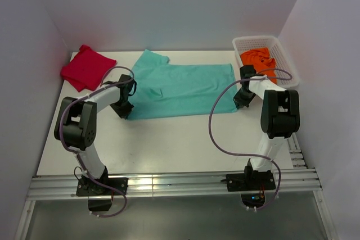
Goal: Fold and stack the t-shirts
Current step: Fold the tshirt
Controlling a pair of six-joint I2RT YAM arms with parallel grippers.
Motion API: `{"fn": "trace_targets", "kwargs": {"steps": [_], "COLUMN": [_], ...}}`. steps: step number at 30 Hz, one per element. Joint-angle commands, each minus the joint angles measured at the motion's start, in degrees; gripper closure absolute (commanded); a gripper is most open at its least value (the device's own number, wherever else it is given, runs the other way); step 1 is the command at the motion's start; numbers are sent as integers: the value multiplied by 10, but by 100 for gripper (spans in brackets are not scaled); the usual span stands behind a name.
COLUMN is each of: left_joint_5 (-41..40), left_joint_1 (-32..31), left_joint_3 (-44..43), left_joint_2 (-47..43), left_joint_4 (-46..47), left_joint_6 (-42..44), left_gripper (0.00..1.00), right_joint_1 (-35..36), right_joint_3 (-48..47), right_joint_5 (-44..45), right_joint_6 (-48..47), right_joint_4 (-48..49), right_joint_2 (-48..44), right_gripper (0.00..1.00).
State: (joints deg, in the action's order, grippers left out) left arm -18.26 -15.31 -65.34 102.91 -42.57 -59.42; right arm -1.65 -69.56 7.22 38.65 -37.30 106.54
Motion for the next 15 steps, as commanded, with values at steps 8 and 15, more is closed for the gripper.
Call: {"fn": "trace_targets", "kwargs": {"steps": [8,15], "left_joint_5": [-8,10], "left_joint_1": [-2,-10], "left_joint_3": [86,175], "left_joint_2": [-139,-275], "left_joint_4": [-52,-98], "left_joint_6": [-13,-36], "left_gripper": [100,100], "right_joint_1": [-22,-13], "right_joint_3": [118,207], "right_joint_5": [16,0], "right_joint_6": [41,61], "right_joint_4": [-77,-107], "right_joint_2": [-135,-259], "right_gripper": [100,100]}}
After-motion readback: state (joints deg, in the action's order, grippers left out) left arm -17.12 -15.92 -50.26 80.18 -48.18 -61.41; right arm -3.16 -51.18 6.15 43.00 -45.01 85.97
